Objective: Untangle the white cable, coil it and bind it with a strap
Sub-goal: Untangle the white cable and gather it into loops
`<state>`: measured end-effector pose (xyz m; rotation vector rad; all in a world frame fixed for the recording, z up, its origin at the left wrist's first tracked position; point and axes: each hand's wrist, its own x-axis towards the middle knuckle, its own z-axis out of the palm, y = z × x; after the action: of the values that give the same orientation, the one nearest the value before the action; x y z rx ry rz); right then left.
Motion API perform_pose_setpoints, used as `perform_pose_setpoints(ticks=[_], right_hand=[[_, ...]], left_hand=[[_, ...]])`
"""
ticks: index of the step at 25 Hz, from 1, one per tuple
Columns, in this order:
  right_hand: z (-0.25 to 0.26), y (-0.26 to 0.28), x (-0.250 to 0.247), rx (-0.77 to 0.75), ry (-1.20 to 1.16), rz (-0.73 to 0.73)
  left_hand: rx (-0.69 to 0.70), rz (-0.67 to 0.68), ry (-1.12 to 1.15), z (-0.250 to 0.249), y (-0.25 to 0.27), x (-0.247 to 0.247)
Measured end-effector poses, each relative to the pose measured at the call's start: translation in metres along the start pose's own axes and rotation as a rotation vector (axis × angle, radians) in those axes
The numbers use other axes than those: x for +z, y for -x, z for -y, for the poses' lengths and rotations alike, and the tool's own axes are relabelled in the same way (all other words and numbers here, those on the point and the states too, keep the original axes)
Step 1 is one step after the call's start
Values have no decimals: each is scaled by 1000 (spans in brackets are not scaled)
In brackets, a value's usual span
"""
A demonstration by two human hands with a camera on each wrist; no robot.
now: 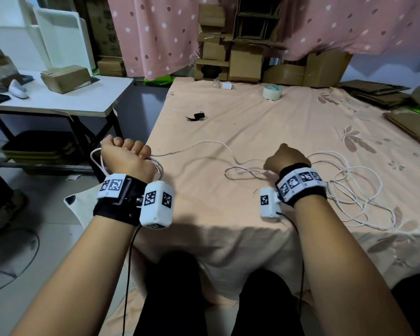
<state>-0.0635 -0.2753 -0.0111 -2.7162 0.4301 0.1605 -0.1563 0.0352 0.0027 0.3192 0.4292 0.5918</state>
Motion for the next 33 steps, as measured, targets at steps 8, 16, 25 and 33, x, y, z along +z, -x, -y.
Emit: perform_pose_setpoints(ticks=[8, 16, 25, 33], right_hand=[[48, 47, 23, -570, 377, 283], [28, 30, 11, -530, 53, 123], [8, 9, -18, -266, -855, 34], [27, 15, -21, 3, -1406, 543]], left_hand=[[-37, 107, -48, 16, 20, 9], [-393, 667, -269, -22, 2, 2], [-771, 983, -164, -38, -9, -13], [-660, 862, -569, -18, 16, -10]])
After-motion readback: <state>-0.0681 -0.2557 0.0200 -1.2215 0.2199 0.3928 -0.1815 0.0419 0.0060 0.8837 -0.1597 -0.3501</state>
